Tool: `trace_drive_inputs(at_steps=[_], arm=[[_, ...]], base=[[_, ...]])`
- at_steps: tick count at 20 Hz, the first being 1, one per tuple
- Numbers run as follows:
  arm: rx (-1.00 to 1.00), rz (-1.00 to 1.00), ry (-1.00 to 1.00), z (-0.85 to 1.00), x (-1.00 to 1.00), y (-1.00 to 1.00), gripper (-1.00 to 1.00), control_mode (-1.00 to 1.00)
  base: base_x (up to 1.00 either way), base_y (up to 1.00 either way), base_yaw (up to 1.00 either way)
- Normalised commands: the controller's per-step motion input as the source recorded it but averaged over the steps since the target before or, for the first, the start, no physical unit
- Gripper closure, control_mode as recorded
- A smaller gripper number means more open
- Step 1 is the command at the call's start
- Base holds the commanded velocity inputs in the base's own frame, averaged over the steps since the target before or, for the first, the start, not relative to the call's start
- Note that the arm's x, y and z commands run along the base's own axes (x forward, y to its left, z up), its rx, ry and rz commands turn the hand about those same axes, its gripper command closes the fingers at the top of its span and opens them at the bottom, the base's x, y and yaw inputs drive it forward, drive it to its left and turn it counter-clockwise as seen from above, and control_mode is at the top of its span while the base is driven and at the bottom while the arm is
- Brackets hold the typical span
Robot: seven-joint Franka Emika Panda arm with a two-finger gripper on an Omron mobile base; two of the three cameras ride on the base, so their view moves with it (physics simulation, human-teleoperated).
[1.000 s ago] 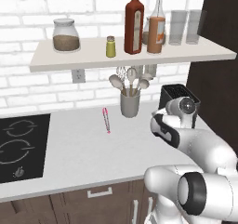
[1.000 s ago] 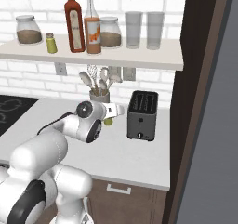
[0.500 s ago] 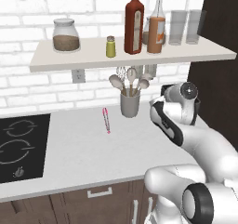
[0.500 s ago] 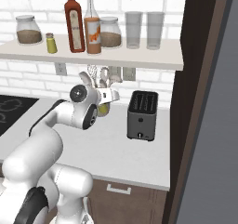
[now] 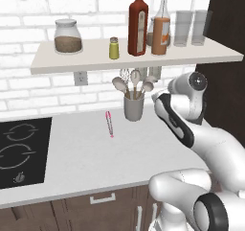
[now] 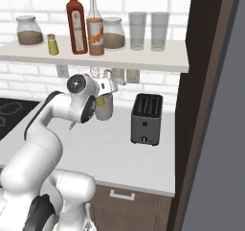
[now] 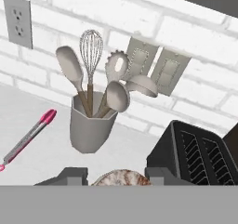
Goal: Put the shaker and condiment bottle from the counter next to their counterparts in the cabinet.
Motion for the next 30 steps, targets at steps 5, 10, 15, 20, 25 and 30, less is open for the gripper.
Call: trace_drive_inputs(at_steps=[5, 10, 15, 20, 25, 30], arm=[[-0.04, 0.09, 0.00, 0.20, -0.15, 0.18, 1.00, -1.00], [-0.08, 0.09, 0.00, 0.05, -0.22, 0.16, 1.00, -1.00], [-0.08, 0.10, 0.00, 0.08, -0.38, 0.16, 1.00, -1.00], [-0.04, 0.11, 0.00, 0.27, -0.40, 0.23, 1.00, -1.00], [0.00, 0.10, 0.00, 0.42, -0.25, 0.24, 1.00, -1.00], [0.00, 0.10, 0.00, 0.45, -0.13, 0.23, 1.00, -1.00]], base=[[0.00, 0.00, 0.00], [0.00, 0.00, 0.00], [0.00, 0.00, 0.00], [0.00, 0.00, 0.00], [0.00, 0.00, 0.00], [0.00, 0.00, 0.00]])
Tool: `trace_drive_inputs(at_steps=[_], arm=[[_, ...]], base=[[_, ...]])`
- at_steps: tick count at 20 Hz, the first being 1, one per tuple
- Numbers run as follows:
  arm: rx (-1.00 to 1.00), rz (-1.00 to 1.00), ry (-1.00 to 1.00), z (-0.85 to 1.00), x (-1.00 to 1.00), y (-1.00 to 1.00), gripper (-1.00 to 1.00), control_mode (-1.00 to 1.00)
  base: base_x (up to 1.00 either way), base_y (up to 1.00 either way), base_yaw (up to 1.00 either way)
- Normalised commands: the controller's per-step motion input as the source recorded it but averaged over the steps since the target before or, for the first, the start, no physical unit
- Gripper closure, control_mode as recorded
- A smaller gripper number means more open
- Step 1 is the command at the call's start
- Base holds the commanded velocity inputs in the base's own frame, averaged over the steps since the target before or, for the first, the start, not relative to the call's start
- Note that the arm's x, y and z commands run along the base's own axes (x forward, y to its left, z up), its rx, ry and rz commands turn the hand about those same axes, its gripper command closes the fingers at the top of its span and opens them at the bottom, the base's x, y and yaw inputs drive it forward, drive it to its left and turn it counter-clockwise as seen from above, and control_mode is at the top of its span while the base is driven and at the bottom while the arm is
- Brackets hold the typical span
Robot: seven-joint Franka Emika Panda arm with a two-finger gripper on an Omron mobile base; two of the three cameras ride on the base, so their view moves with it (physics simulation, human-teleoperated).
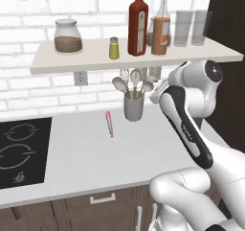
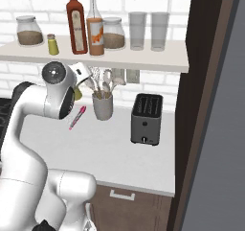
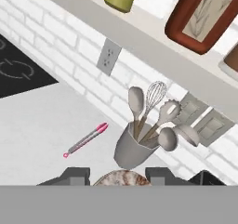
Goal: Put the shaker and condiment bottle from the counter next to their counterparts in the cabinet.
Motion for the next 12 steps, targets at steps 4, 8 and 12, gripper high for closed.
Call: trace_drive_inputs(at_steps=[4, 8, 12], arm=[[0.00, 0.09, 0.00, 0.41, -0.01, 0.24, 1.00, -1.00], [0.00, 0.09, 0.00, 0.34, 0.00, 0.23, 1.00, -1.00], [0.00, 0.08, 0.00, 0.31, 0.00, 0.21, 1.00, -1.00]], base=[[0.00, 0.00, 0.00], [0.00, 0.00, 0.00], [0.00, 0.00, 0.00]])
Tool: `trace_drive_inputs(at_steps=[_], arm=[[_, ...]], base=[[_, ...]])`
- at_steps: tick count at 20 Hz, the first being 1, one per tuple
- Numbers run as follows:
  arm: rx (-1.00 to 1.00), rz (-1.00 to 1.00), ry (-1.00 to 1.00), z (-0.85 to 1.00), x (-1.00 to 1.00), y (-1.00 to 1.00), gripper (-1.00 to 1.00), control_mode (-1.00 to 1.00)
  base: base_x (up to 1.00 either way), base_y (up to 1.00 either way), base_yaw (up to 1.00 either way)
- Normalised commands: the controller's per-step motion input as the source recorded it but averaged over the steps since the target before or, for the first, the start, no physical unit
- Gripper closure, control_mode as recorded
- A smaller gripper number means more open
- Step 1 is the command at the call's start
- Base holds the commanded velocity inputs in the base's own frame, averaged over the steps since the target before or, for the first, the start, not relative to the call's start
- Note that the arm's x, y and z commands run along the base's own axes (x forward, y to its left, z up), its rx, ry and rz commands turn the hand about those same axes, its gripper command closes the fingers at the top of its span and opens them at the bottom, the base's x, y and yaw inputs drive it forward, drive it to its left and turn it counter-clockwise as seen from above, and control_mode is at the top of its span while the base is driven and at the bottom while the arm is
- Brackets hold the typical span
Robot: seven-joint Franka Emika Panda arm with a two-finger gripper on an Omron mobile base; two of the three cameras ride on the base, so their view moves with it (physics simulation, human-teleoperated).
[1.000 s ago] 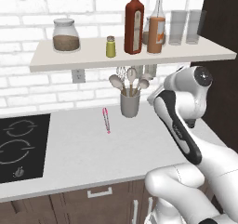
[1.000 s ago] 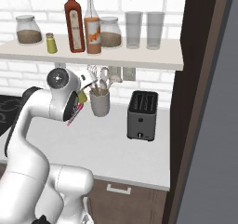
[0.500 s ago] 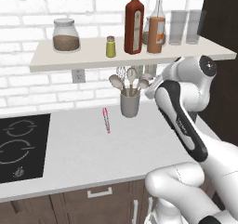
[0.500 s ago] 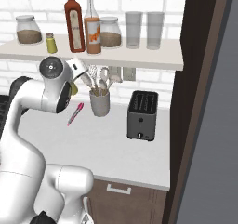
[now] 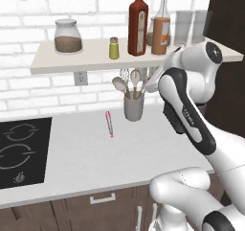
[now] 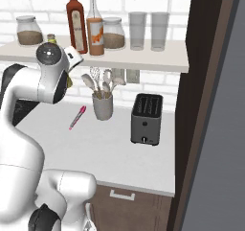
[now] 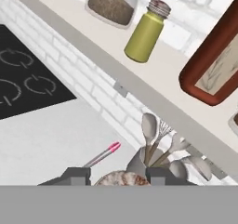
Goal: Put the shaker and condiment bottle from the counter next to their counterparts in the cabinet.
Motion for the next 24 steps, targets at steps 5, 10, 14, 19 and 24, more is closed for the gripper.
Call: trace_drive_inputs(at_steps=[5, 10, 14, 19, 24], arm=[[0.00, 0.08, 0.00, 0.27, 0.00, 0.23, 1.00, -1.00], [0.00, 0.07, 0.00, 0.30, 0.00, 0.22, 1.00, -1.00], [-0.02, 0.08, 0.00, 0.26, 0.00, 0.23, 1.00, -1.00], [-0.05, 0.08, 0.00, 0.22, 0.00, 0.20, 1.00, -1.00], [-0.06, 0.06, 0.00, 0.19, 0.00, 0.18, 1.00, -1.00]], base=[[0.00, 0.00, 0.00], [0.00, 0.00, 0.00], [0.00, 0.00, 0.00], [0.00, 0.00, 0.00], [0.00, 0.00, 0.00]])
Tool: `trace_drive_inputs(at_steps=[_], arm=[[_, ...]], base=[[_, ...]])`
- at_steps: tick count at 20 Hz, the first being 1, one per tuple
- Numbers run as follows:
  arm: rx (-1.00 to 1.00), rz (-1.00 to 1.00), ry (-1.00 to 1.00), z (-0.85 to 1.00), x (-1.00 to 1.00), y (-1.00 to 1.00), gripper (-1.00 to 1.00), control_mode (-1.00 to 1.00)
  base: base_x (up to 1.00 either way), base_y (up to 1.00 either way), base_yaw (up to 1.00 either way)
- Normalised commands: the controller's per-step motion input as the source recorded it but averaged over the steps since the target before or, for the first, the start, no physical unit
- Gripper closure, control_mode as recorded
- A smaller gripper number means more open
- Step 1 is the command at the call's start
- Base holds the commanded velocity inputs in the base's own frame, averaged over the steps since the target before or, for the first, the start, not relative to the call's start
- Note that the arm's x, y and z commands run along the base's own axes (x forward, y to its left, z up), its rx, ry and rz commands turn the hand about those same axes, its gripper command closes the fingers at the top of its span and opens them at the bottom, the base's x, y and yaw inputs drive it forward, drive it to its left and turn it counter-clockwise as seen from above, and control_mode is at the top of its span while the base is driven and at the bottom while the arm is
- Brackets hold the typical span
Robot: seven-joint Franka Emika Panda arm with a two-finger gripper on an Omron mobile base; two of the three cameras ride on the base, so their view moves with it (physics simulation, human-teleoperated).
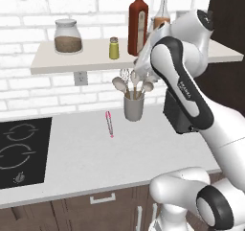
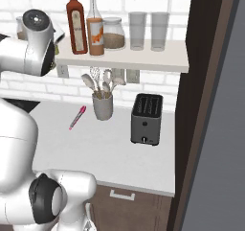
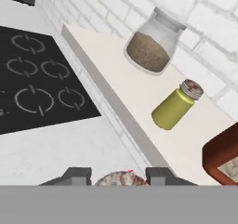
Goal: Put the shaker and condiment bottle from the counter next to their counterparts in the cabinet.
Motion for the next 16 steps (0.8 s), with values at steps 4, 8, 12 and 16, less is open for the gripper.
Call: trace_drive_inputs(at_steps=[4, 8, 12, 16], arm=[[-0.02, 0.01, -0.01, 0.13, 0.02, 0.05, 1.00, -1.00], [-0.01, 0.00, -0.04, 0.19, 0.01, 0.02, 1.00, -1.00], [0.00, 0.00, -0.04, 0.14, 0.00, 0.00, 1.00, -1.00], [0.00, 0.00, -0.07, 0.02, 0.00, 0.00, 1.00, -1.00]], base=[[0.00, 0.00, 0.00], [0.00, 0.00, 0.00], [0.00, 0.00, 0.00], [0.00, 0.00, 0.00]])
